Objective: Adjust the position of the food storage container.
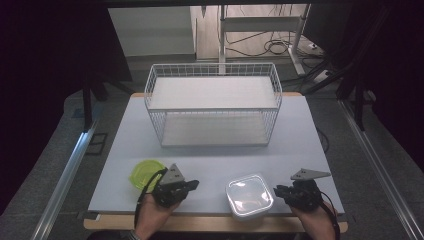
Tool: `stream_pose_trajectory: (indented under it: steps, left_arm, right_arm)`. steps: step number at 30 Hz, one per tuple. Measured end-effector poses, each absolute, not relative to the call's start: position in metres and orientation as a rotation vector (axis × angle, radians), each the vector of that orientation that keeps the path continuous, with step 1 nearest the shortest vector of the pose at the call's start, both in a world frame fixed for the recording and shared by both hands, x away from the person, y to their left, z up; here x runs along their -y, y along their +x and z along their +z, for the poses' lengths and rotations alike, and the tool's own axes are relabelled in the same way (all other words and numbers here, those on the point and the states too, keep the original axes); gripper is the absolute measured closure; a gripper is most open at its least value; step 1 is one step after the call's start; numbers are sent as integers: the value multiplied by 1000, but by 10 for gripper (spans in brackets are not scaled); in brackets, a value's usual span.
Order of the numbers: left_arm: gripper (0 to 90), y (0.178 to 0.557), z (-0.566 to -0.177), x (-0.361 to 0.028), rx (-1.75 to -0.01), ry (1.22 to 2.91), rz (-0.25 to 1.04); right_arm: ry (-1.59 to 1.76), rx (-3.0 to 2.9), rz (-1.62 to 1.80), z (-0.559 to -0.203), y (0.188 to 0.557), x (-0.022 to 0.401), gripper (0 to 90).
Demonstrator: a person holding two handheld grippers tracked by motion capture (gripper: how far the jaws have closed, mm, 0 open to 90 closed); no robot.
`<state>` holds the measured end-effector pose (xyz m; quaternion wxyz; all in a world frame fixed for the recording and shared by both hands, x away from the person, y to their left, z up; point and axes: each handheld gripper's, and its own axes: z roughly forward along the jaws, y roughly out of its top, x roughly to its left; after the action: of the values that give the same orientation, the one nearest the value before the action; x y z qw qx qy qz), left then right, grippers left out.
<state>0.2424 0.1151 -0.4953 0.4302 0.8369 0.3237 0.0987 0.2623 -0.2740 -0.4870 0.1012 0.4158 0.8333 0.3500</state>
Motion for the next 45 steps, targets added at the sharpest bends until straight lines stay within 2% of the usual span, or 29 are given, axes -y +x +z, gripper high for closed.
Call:
stream_pose_trajectory:
  steps: [2, 6, 13, 31, 40, 45]
  left_arm:
    - [899, 239, -499, -101, -771, 2114, 227]
    - [899, 230, -507, -74, -712, 2139, 158]
    - [893, 229, -514, -59, -705, 2139, 65]
    - [878, 239, -516, -75, -823, 2113, 65]
    - [896, 228, -509, -81, -808, 2096, 49]
    - [898, 230, -507, -84, -838, 2080, 56]
  right_arm:
    - [1232, -2476, 1040, -487, 254, 277, 853]
    - [1230, -2504, 1054, -487, 244, 279, 879]
    - [1249, -2558, 1142, -491, 234, 276, 881]
    - [1272, -2526, 1192, -495, 248, 245, 874]
    - [1263, -2572, 1185, -492, 229, 248, 883]
    - [1270, -2572, 1181, -495, 235, 242, 888]
